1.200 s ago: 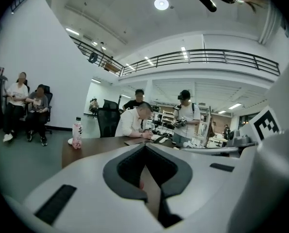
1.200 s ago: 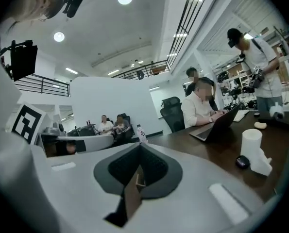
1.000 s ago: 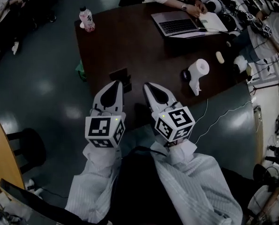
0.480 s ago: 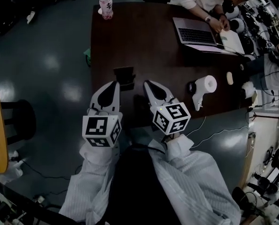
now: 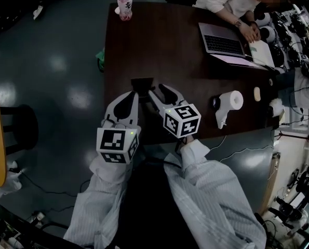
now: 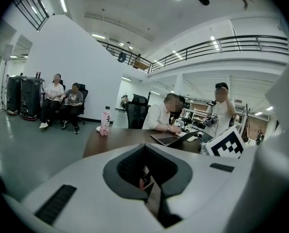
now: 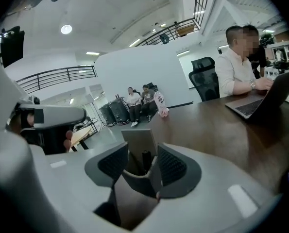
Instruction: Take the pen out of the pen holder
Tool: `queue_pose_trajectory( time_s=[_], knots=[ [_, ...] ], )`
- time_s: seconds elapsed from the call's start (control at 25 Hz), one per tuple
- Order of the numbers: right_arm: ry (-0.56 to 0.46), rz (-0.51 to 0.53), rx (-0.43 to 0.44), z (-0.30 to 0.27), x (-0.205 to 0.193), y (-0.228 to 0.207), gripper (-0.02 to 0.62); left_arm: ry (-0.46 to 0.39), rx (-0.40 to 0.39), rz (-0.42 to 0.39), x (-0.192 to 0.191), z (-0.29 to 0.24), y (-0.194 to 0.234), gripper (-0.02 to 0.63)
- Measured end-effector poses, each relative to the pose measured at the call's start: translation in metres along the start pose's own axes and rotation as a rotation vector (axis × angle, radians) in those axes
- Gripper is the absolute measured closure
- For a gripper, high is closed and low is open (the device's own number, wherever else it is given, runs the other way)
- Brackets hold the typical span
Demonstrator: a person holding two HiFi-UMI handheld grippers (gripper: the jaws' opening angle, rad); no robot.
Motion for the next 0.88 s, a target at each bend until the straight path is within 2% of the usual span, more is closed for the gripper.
queue_pose_trajectory(
  time_s=[0.32, 0.68, 0.88],
  knots=[
    [0.065, -0.005, -0.007, -0.022, -0.015, -0.002, 0.433, 0.01, 0.01, 0.013, -0.003, -0.007, 0.013, 0.601],
    [0.079, -0.001, -0.048, -0.026, -0.022, -0.001, 0.442, 0.021, 0.016, 0.018, -0.008, -0.005, 0.018, 0.601],
    [0.075, 0.035, -0.087, -0.024, -0.021, 0.0, 0.537, 0.02, 0.015, 0.016, -0.008, -0.001, 0.018, 0.601]
  ],
)
Point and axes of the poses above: the fingertips, and each gripper's own axes: z backward along the fingers, y to its left, x out of its top, the point moved 9 cm from there along z, backward along the fingers, and after that the axes turned 3 degrees about z, right-handed, at the moved point
